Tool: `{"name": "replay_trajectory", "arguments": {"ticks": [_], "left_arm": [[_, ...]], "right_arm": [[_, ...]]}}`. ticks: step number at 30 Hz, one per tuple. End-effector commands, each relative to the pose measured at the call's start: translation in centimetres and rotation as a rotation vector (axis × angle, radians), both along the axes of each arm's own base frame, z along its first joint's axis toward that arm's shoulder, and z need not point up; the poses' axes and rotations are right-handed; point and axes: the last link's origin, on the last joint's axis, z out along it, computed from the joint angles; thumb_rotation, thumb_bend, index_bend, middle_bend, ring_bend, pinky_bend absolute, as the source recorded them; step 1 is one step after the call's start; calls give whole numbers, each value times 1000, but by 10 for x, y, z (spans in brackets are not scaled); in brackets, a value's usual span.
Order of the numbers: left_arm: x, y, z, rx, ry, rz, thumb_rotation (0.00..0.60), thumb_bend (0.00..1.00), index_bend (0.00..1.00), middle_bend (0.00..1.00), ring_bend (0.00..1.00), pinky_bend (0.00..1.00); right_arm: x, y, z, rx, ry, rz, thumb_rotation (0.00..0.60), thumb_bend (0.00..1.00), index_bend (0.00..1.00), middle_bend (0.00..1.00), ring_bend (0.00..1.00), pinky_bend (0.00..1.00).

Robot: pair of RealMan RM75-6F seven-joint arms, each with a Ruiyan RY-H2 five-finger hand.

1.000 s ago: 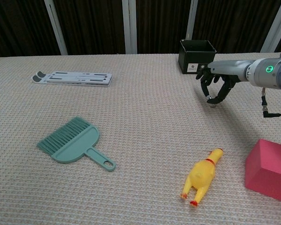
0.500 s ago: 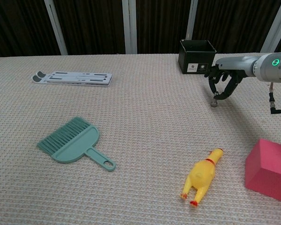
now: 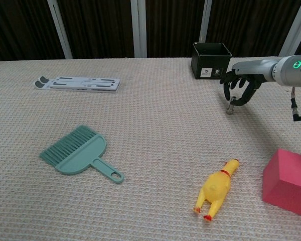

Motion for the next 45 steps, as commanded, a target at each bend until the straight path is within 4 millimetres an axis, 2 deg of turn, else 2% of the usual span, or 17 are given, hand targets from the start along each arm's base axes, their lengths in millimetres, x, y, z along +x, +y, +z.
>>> {"name": "replay_trajectory", "arguments": {"ticks": [1, 9, 14, 18, 21, 24, 26, 30, 32, 33, 38, 41, 45], "left_arm": [[0, 0, 0, 0, 0, 0, 600, 235, 109, 0, 0, 0], [0, 0, 1, 3, -1, 1, 600, 235, 109, 0, 0, 0], [0, 0, 1, 4, 0, 0, 600, 235, 109, 0, 0, 0], [-1, 1, 0, 3, 2, 3, 600, 235, 109, 0, 0, 0], [0, 1, 1, 3, 0, -1, 600, 235, 109, 0, 0, 0], [0, 0, 1, 4, -5, -2, 600, 235, 109, 0, 0, 0], [0, 0, 0, 0, -10, -2, 600, 235, 109, 0, 0, 0], [2, -1, 0, -5, -16, -11, 600, 235, 109, 0, 0, 0], [3, -2, 0, -8, -20, -14, 600, 235, 109, 0, 0, 0], [3, -3, 0, -7, -23, -15, 600, 235, 109, 0, 0, 0], [2, -6, 3, -1, -27, -13, 600, 235, 109, 0, 0, 0], [2, -7, 5, 3, -31, -16, 600, 235, 109, 0, 0, 0], [2, -7, 7, 8, -38, -26, 600, 235, 109, 0, 0, 0]], "right_arm": [[1, 0, 0, 2, 0, 1, 600, 374, 490, 134, 189, 194], [-1, 1, 0, 19, 12, -3, 600, 374, 439, 130, 154, 169], [2, 4, 7, 32, 9, 5, 600, 373, 288, 84, 88, 94], [13, 6, 34, -36, -64, 27, 600, 332, 176, 57, 52, 68], [19, 15, 73, -161, -153, 58, 600, 308, 130, 41, 46, 68], [8, 37, 110, -275, -183, 78, 600, 308, 100, 26, 35, 68], [-4, 65, 131, -332, -217, 66, 600, 308, 94, 22, 30, 67], [-28, 119, 152, -419, -191, 71, 600, 307, 95, 22, 30, 54], [-41, 153, 152, -457, -165, 65, 600, 308, 95, 22, 30, 42], [-48, 176, 149, -475, -172, 52, 600, 308, 95, 22, 30, 37], [-74, 239, 127, -492, -163, 36, 600, 279, 94, 22, 22, 5], [-87, 254, 113, -499, -102, 40, 600, 242, 83, 15, 5, 0], [-90, 254, 105, -518, -19, 89, 600, 225, 71, 7, 0, 0]]}}
